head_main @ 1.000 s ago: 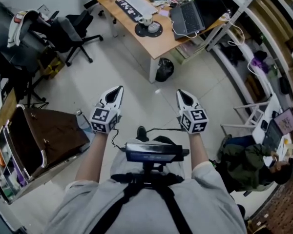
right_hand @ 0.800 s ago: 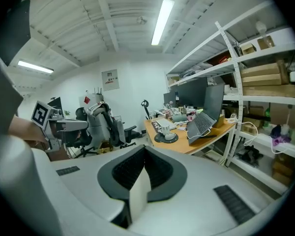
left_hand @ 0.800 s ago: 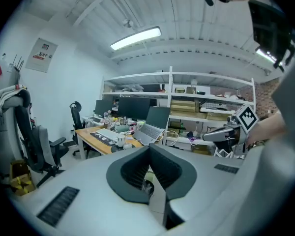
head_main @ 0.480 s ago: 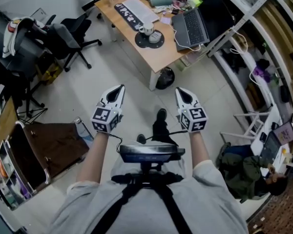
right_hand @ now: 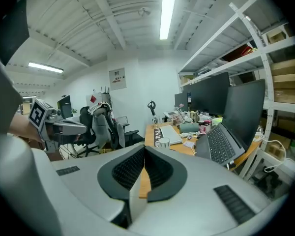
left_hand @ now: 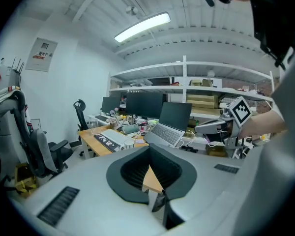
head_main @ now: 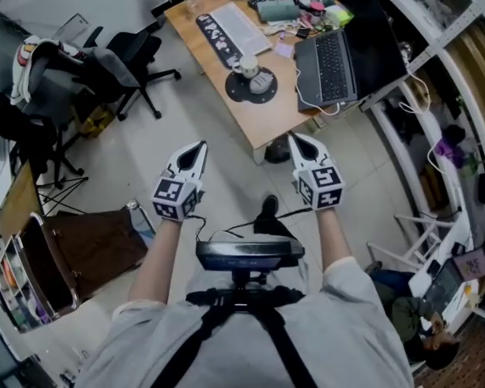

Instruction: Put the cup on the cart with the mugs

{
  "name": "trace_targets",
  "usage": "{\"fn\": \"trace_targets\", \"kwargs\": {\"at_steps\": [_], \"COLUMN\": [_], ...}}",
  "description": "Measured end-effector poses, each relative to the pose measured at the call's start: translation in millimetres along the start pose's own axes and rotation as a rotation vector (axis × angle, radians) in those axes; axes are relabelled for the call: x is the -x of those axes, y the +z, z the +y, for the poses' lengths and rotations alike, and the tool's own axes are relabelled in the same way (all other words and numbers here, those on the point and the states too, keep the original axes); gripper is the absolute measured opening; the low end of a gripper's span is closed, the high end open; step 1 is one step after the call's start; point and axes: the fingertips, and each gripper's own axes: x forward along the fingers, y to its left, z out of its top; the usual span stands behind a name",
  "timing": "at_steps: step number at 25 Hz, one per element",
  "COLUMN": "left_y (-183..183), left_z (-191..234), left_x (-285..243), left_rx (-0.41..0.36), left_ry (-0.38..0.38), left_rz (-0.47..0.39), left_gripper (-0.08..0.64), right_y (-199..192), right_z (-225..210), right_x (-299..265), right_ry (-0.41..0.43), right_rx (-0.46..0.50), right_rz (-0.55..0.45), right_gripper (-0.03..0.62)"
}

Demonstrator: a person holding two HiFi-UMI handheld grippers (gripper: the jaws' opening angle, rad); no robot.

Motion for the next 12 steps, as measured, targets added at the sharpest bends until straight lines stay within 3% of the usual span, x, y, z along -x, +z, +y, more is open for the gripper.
{"fn": "trace_targets", "kwargs": {"at_steps": [6, 12], "left_y": [17.8, 16.0], "left_z": [-3.0, 13.6], "left_x": [-47.4, -85.4], "left_rx": [0.000, -0.008], "left_ry": [0.033, 0.033], "left_rz": [0.009, 0.034], "left_gripper": [0.002, 0.002], "right_y": [35.5, 39.7], "right_z": [-41.6, -56.6], "right_x": [-52.4, -124.6], "right_ry": [0.069, 0.100], "right_rx": [0.098, 0.176], "right_rz": [-0.018, 0.098], "right_gripper": [0.008, 0.031]}}
